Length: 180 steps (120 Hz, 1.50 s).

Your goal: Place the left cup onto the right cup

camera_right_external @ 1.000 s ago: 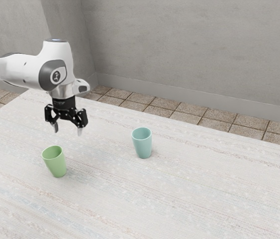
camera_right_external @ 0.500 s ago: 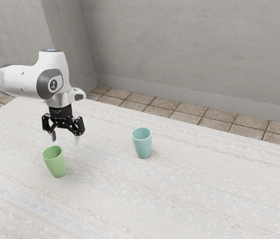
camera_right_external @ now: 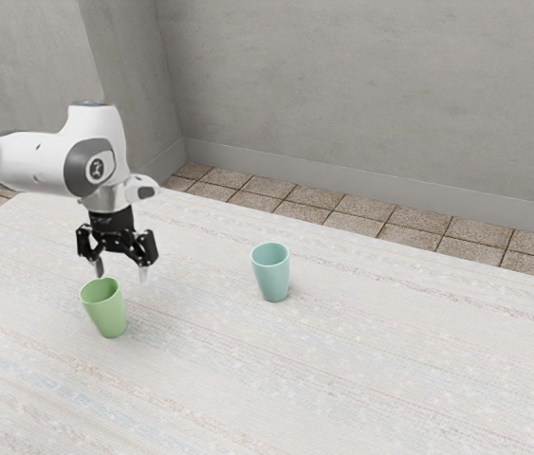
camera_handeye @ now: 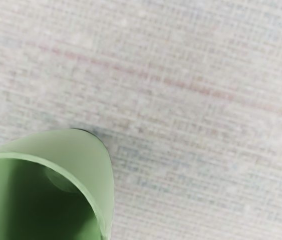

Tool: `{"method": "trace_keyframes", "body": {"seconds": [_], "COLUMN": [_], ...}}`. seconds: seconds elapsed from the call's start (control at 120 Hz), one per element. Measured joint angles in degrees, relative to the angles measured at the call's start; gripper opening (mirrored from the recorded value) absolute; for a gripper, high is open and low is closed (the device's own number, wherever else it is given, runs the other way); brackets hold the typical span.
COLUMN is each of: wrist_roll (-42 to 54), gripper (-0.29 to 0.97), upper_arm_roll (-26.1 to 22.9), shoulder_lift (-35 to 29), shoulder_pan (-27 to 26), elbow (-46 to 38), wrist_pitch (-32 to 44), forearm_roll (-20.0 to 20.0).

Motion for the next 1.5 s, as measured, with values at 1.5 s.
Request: {"method": "trace_keyframes", "body": {"seconds": [1.5], "wrist_roll": [0.22], "gripper": [0.68], "upper_arm_roll": [0.00], "shoulder_lift": [0.55], "shoulder_pan": [0.70], "elbow": [-7.28], "wrist_pitch": [8.89], "forearm_roll": [0.01]}}
